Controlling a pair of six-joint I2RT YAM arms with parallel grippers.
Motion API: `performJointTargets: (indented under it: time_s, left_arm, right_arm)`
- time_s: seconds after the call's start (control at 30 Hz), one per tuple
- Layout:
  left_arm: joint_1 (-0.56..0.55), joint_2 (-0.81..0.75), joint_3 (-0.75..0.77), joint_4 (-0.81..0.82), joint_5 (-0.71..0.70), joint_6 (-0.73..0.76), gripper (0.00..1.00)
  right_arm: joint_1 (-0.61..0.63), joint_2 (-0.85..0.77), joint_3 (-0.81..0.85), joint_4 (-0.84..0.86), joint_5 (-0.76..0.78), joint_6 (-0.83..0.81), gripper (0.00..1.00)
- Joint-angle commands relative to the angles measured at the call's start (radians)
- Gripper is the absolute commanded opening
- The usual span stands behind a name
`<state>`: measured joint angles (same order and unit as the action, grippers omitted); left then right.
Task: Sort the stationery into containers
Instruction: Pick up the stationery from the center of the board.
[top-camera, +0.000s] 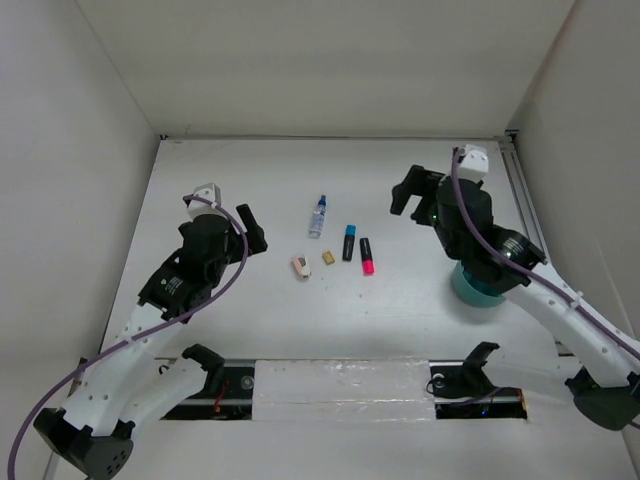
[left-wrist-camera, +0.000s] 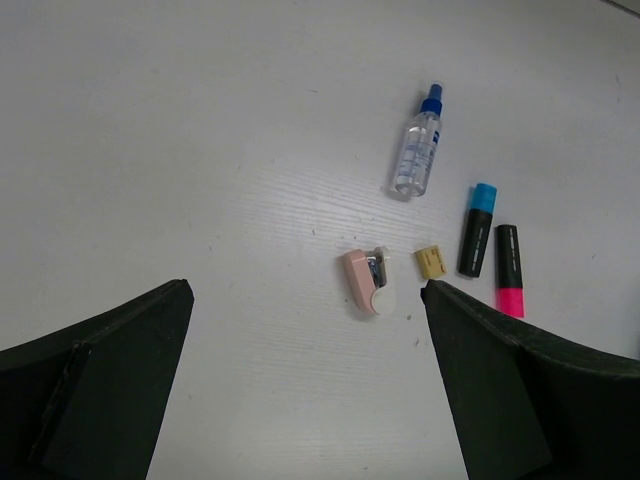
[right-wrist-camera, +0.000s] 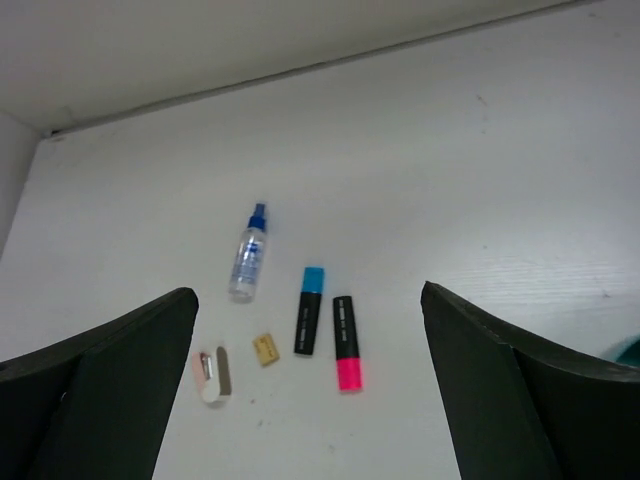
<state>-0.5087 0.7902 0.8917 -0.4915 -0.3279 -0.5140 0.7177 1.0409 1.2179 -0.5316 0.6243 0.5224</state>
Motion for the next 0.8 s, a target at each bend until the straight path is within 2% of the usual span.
performJointTargets:
  time_s: [0.0,0.1,0.13,0.2,0.33,0.43,0.57,0.77]
  left_arm:
    - [0.002,0.000,0.019,-0.002,-0.043,-0.018,1.00]
    - [0.002,-0.009,0.019,-0.002,-0.053,-0.027,1.00]
    - [0.002,-0.009,0.019,-0.012,-0.066,-0.027,1.00]
    - [0.002,-0.009,0.019,-0.021,-0.079,-0.037,1.00]
    - [0.002,-0.009,0.019,-0.021,-0.092,-0.046,1.00]
    - [0.002,-0.009,0.019,-0.021,-0.092,-0.046,1.00]
    - [0.002,0.000,0.019,-0.021,-0.082,-0.046,1.00]
    - [0.002,-0.022,0.019,-0.021,-0.082,-0.046,1.00]
  right_arm:
    - [0.086,0.098,0.037,0.076,-0.089,-0.064,1.00]
    - [0.123,0.203,0.075,0.039,-0.020,-0.064,1.00]
    - [0.123,0.291,0.089,-0.003,-0.020,-0.052,1.00]
    - [0.108,0.393,0.118,-0.039,-0.100,-0.012,1.00]
    - [0.108,0.395,0.034,0.043,-0.124,0.010,1.00]
    - [0.060,0.354,-0.052,0.156,-0.241,-0.013,0.97]
    - [0.011,0.415,-0.061,0.125,-0.305,-0.022,0.92]
    - [0.011,0.470,-0.096,0.114,-0.328,-0.033,0.86]
